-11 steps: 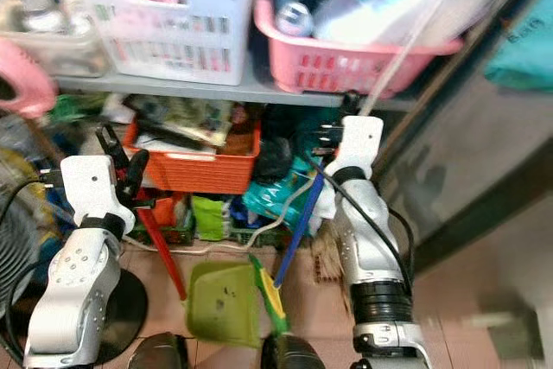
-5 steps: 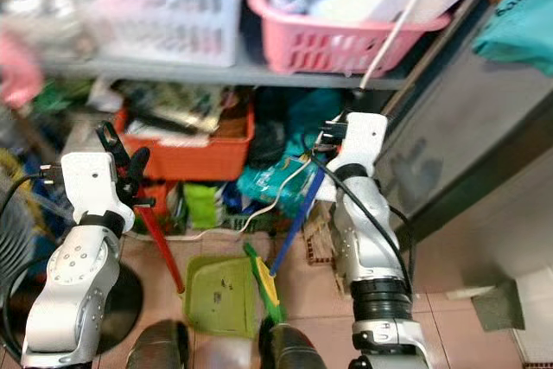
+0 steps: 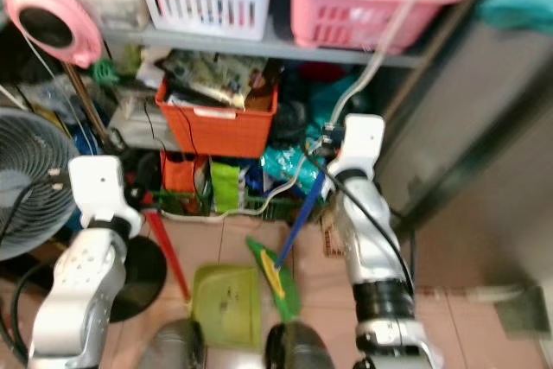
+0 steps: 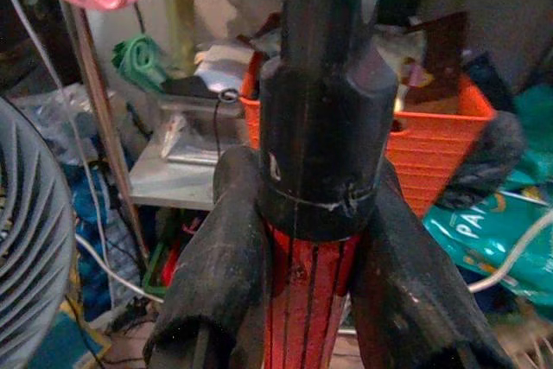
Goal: Sweep floor
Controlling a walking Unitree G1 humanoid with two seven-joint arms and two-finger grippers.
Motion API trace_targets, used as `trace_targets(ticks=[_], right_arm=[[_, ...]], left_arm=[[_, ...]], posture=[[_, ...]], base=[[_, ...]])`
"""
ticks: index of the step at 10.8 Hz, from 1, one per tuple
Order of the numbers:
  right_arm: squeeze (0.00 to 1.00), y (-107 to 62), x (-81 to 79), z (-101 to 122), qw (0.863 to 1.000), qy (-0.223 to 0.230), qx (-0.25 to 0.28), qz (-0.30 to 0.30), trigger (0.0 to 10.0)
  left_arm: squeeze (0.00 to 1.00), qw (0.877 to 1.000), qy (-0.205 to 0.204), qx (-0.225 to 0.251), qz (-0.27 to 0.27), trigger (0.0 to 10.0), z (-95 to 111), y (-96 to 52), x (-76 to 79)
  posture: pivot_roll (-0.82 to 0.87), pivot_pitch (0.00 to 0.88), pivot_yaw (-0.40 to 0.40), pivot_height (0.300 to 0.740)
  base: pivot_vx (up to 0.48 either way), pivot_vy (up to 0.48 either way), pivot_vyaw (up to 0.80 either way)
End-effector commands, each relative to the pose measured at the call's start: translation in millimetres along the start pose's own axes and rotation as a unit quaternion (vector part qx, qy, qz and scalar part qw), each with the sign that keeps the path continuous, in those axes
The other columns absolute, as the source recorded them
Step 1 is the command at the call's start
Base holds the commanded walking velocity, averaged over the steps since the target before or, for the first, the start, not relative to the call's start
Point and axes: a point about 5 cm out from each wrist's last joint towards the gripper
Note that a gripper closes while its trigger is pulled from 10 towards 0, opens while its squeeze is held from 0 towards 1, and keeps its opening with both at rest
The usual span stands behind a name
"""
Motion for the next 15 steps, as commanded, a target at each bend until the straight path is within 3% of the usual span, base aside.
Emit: trace_targets(ticks=[1, 5, 7, 10, 11, 15], right_arm=[[0.0, 0.2, 3.8, -5.6, 1.0, -0.021, -0.017, -0.005, 10.0], [0.0, 4.7, 2.9, -3.7, 1.0, -0.021, -0.014, -0.005, 10.0], [0.0, 5.3, 4.1, -3.1, 1.0, -0.025, -0.013, -0.005, 10.0], [0.0, 5.1, 6.3, -2.6, 0.999, -0.031, -0.016, -0.004, 10.0], [0.0, 4.2, 6.3, -4.9, 0.999, -0.032, -0.02, -0.003, 10.0], [0.0, 2.6, 4.8, -6.3, 0.999, -0.032, -0.019, -0.006, 10.0]], left_arm=[[0.0, 1.0, -0.004, 0.016, -0.004, 10.0, 8.0, 0.4, 1.5], [0.0, 1.0, -0.005, 0.017, -0.001, 10.0, 8.9, 3.4, 1.1], [0.0, 1.0, -0.01, 0.021, 0.001, 10.0, 10.1, 4.2, 2.9], [0.0, 0.998, -0.053, 0.018, 0.004, 10.0, 12.6, 4.0, 5.2], [0.0, 0.996, -0.087, 0.026, -0.014, 10.0, 14.0, 2.1, 5.9], [0.0, 0.996, -0.081, 0.021, -0.01, 10.0, 13.5, 6.4, -1.0]], posture=[[0.05, 0.111, -0.065, 0.74], [0.05, 0.113, -0.075, 0.74], [0.04, 0.113, -0.08, 0.74], [0.03, 0.121, -0.093, 0.74], [0.03, 0.119, -0.094, 0.74], [0.03, 0.118, -0.083, 0.74]], base=[[-0.39, 0.0, 0.0], [-0.346, 0.0, 0.0], [0.0, 0.0, 0.0], [0.0, 0.0, -0.8], [0.0, 0.0, -0.8], [0.0, 0.0, -0.8]])
Point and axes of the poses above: a point about 5 cm out from each wrist's last joint towards the gripper, its own y axis pointing out of the wrist towards the gripper, its own z axis along the axis of the wrist's last joint, x = y × z, and after that the axes turned 4 degrees about -y, right-handed
